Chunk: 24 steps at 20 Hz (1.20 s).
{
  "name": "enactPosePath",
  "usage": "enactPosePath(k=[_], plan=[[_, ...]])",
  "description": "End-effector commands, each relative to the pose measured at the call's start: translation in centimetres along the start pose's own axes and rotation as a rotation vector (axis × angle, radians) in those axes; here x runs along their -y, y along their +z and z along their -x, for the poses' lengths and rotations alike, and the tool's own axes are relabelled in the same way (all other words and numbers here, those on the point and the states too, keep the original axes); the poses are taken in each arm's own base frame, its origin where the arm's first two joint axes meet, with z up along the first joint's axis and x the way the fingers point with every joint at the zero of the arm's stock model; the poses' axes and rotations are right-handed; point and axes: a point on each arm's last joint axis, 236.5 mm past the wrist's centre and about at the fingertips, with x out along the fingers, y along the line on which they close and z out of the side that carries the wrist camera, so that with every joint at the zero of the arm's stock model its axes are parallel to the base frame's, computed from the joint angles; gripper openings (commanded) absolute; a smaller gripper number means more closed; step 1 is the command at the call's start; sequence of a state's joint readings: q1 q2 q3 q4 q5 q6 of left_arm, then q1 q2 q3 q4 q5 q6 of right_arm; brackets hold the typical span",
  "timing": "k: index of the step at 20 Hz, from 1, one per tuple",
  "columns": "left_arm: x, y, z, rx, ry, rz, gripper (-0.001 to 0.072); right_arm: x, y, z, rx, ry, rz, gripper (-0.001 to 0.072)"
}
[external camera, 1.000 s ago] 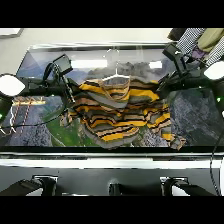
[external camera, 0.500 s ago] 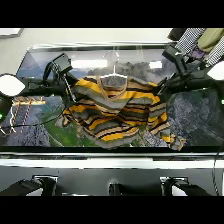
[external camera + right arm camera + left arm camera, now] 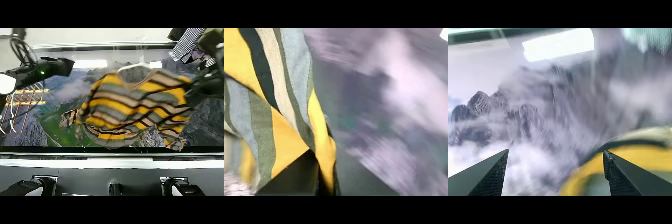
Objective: Fold the clothes and pants, and hang the long-sleeved shirts on hangers.
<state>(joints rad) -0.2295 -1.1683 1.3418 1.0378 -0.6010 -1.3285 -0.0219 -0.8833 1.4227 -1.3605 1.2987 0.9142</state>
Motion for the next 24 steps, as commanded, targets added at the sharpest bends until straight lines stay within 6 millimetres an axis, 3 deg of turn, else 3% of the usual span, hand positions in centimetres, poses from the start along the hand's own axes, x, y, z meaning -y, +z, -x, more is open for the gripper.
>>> enactPosePath(k=[1,4,7,11,13,14,16,21,22,24], plan=[[-1.2,1.3,1.0,0.043,0.024,0.256,0.0717,6.4,-1.9,6.6,0.010,-0.371,-0.179,0.0021],[-0.2,0.7,1.4,0.008,0.004,0.248,0.0716,10.7,-3.8,13.3,0.055,-0.664,-0.321,0.0022],[0.7,0.4,1.6,-0.008,-0.012,0.243,0.0717,13.8,-7.2,20.4,0.085,-0.959,-0.513,0.0023],[2.2,-0.3,1.5,-0.033,-0.040,0.234,0.0716,14.5,-13.3,27.7,-0.052,-1.255,-0.647,0.0022],[2.7,-0.5,1.4,-0.041,-0.050,0.229,0.0716,14.8,-14.7,30.0,-0.082,-1.382,-0.704,0.0022],[2.8,-0.6,1.4,-0.042,-0.052,0.229,0.0716,15.3,-14.6,30.7,-0.087,-1.434,-0.695,0.0021],[3.0,-0.6,1.3,-0.044,-0.055,0.227,0.0716,16.5,-13.8,30.3,-0.093,-1.487,-0.673,0.0021],[3.0,-0.6,1.3,-0.044,-0.055,0.227,0.0716,21.1,-10.0,24.1,-0.083,-1.497,-0.608,0.0021],[3.0,-0.6,1.3,-0.044,-0.055,0.227,0.0715,22.4,-9.9,23.8,-0.072,-1.517,-0.643,0.0022],[3.0,-0.6,1.3,-0.044,-0.055,0.227,0.0715,25.1,-9.5,25.2,-0.020,-1.555,-0.703,0.0022]])
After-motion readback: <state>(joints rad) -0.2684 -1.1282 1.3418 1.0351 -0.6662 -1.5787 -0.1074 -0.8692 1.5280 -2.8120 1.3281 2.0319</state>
